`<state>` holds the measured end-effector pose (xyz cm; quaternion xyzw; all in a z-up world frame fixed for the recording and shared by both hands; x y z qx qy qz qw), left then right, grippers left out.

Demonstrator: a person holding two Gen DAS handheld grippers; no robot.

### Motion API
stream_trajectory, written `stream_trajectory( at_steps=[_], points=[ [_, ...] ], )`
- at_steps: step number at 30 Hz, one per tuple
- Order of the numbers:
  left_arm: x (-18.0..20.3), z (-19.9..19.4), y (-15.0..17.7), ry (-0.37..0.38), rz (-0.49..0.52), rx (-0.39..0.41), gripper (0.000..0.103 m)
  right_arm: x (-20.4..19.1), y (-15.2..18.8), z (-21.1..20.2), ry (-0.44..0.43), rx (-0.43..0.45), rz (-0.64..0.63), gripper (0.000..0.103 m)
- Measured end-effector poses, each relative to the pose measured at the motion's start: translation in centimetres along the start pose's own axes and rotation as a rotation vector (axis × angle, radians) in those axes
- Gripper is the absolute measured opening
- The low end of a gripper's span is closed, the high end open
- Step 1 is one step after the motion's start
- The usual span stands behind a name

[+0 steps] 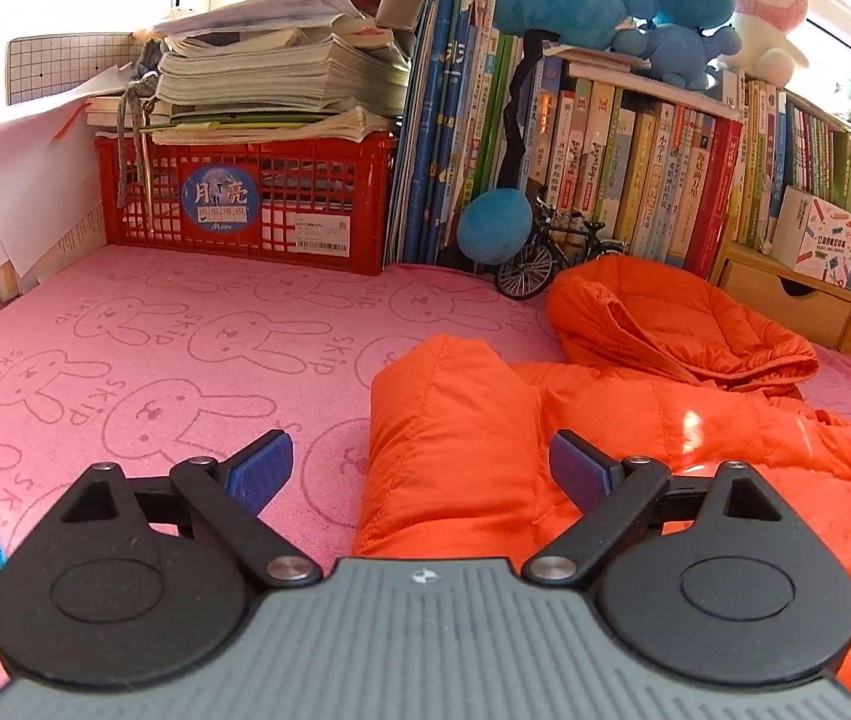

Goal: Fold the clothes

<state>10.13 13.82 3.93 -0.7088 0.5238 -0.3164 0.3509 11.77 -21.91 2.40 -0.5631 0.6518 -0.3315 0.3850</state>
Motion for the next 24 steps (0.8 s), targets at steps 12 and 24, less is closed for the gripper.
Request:
stream_trajectory(
  at_steps=[12,24],
  points=[
    [0.4,0.5,-0.7,-0.045,0.038,0.014,0.094,0.0,-0.2,-2.6,0.12,0.068,-0.17,0.101],
    [2.4,6.4,0.2,-0.107,0.229,-0.025,0.095,-4.1,1.7,3.0,-0.045,-0.112,-0.236,0.056]
  ],
)
Point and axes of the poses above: each gripper's, at about its wrist camera, not at the fingertips, and z roughly the way its jaws point, x to its right, y to its underside, the point moved 3 cm from there along z, roughly the way its jaws point, and after that the axes turned 3 degrees about -x, right-handed, at the moved point
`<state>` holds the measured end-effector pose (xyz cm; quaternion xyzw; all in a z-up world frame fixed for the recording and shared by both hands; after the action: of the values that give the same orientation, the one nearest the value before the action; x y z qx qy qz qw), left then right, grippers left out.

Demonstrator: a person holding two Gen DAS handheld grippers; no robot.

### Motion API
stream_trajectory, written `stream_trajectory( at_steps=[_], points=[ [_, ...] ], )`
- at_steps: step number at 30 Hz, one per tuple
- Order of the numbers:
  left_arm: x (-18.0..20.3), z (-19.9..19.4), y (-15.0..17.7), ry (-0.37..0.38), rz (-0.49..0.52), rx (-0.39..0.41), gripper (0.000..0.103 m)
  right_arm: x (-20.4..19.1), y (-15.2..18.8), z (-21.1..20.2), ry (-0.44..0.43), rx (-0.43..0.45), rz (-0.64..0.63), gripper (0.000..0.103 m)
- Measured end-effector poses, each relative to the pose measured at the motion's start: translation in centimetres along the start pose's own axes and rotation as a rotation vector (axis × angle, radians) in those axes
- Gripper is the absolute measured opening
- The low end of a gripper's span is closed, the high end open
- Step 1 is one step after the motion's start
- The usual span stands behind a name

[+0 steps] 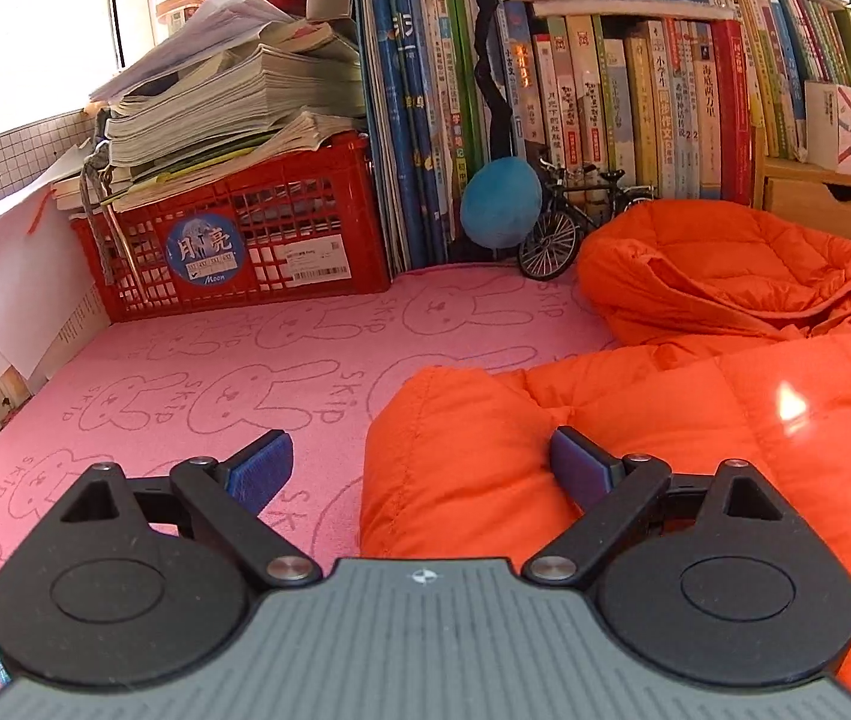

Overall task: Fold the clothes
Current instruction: 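Pinch the cuff tab with the right gripper, tug it straight, release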

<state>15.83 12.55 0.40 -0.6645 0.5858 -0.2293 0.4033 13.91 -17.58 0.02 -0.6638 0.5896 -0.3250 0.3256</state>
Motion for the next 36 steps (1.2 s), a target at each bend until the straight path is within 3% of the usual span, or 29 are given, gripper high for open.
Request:
stream_trajectory(
  at_steps=[11,22,29,34,36],
  points=[
    [-2.6,2.7,1.0,0.152,-0.147,-0.128,0.101,-0.5,0.9,1.2,-0.005,-0.07,-0.025,0.058],
    [-2.2,2.8,1.0,0.146,-0.121,-0.137,0.103,-0.6,0.9,1.5,-0.001,-0.085,-0.049,0.06],
    [-2.3,2.8,0.9,0.132,-0.134,-0.137,0.103,-1.1,0.7,1.5,0.039,-0.078,-0.081,0.067],
    [-2.8,1.2,0.7,0.021,-0.191,-0.068,0.103,-1.2,0.6,1.4,0.096,-0.064,-0.087,0.082],
    [-2.2,-0.5,0.4,-0.007,-0.169,-0.037,0.097,-1.2,0.6,1.2,0.108,-0.052,-0.089,0.086]
  ],
)
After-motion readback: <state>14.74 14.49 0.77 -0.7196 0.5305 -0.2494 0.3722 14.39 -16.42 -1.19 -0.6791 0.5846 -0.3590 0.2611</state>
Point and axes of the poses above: each gripper's, at about its wrist camera, not at the fingertips, and z roughly the way its jaws point, x to its right, y to its underside, the point moved 3 cm from there along z, roughly the way its jaws point, and after that the axes turned 3 degrees about -x, right-handed, at the moved point
